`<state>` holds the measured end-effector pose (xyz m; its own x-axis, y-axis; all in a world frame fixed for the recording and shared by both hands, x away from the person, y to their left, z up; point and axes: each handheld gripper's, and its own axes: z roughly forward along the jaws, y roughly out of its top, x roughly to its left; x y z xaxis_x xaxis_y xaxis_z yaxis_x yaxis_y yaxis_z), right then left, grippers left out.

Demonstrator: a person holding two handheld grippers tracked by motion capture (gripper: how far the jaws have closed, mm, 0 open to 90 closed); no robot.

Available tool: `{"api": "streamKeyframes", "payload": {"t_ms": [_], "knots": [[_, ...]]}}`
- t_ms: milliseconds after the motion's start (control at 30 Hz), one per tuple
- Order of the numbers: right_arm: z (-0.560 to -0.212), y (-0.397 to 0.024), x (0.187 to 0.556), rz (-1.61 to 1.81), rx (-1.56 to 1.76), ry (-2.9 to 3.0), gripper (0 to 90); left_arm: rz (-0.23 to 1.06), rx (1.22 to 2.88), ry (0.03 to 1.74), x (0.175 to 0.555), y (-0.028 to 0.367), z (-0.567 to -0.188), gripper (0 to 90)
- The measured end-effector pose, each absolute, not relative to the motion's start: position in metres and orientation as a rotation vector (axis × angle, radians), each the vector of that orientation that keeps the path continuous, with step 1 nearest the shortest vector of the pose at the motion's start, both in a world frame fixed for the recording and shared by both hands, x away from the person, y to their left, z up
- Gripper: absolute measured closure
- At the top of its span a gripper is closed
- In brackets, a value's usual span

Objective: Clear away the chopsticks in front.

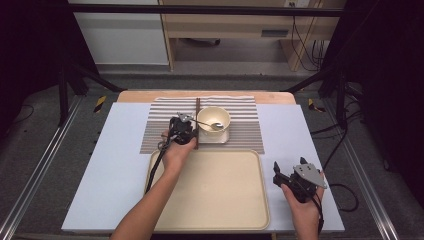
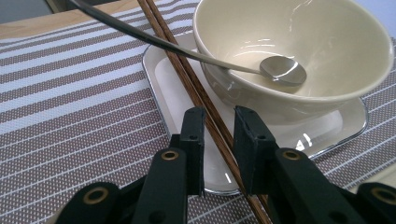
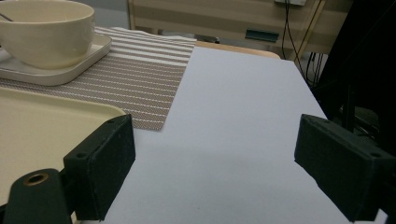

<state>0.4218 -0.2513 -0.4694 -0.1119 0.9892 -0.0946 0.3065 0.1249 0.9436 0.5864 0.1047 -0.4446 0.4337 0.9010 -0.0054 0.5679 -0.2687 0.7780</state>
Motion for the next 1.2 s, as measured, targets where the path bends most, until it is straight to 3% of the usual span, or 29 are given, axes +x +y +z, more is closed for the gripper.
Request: {"api": "streamKeyframes", "payload": {"t_ms": [1200], "knots": [[-0.470,-0.252,0.422,1.022,1.302,1.570,12.7,0.586,1.963,1.265,0.592,0.099,-0.456,75.7]]}}
